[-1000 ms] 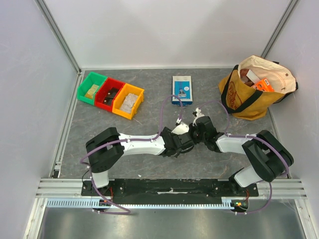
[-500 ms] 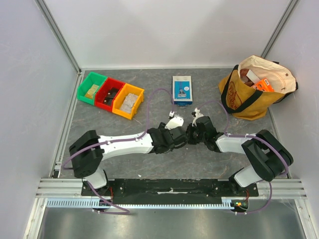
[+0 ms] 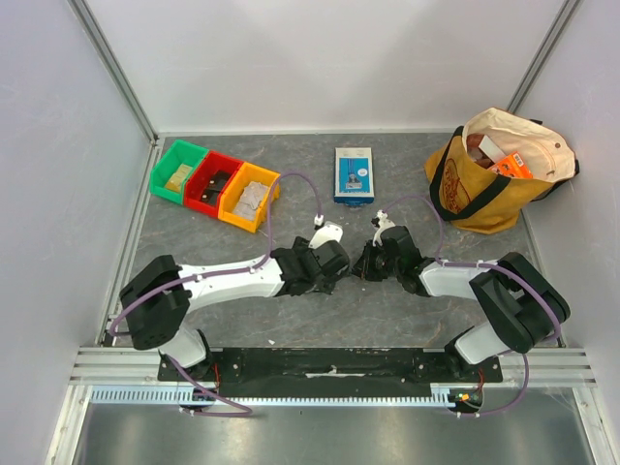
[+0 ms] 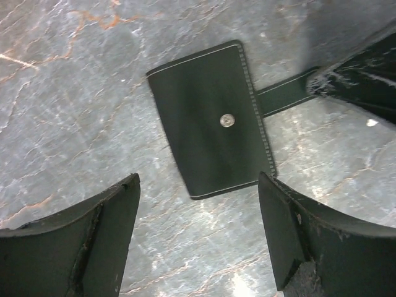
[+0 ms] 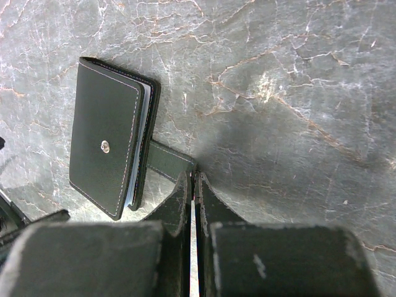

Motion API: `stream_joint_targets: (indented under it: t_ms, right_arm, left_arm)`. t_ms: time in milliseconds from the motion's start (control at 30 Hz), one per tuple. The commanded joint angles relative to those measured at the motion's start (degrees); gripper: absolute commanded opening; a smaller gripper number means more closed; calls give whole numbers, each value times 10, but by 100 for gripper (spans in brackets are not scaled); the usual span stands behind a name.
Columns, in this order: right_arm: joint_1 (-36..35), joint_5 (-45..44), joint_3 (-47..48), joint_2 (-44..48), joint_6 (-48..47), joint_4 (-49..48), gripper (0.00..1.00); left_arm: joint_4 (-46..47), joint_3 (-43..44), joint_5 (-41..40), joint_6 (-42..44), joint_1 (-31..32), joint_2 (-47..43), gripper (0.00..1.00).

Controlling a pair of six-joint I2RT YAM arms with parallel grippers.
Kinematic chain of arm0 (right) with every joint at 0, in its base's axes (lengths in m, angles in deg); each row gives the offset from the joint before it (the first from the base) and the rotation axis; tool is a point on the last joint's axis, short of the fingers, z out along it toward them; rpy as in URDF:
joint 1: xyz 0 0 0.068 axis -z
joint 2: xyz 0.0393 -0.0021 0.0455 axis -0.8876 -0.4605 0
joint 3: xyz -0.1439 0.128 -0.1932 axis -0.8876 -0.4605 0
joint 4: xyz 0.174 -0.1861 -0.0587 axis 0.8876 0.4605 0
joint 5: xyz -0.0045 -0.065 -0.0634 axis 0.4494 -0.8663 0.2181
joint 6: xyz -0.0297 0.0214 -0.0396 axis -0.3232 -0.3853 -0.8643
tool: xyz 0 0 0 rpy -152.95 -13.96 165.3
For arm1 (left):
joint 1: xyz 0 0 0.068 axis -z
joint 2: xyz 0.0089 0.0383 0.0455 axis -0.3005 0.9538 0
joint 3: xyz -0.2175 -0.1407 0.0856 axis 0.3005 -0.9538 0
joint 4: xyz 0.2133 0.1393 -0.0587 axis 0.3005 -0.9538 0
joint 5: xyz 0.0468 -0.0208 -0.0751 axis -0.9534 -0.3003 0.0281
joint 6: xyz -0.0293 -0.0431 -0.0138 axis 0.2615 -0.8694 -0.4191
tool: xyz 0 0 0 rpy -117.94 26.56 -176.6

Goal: Take the credit cards out of the card holder
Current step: Open the card holder at the center of the board.

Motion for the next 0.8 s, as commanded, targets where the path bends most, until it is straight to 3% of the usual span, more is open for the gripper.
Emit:
stream_joint_targets:
  t_ms: [0, 333, 467, 767]
  right_arm:
    - [1, 7, 1, -10, -15, 21, 0]
    - [1, 8, 3, -9, -15, 22, 0]
    - [1, 9, 4, -8, -18, 24, 0]
    - [1, 9, 4, -9, -22, 27, 0]
  left_arm:
    - [41, 43, 13, 13, 15, 41, 83]
    - [-16, 117, -37, 18, 37, 151, 87]
    - [-42, 121, -83, 10, 37, 149, 87]
    - [-61, 115, -112, 8, 29, 122, 73]
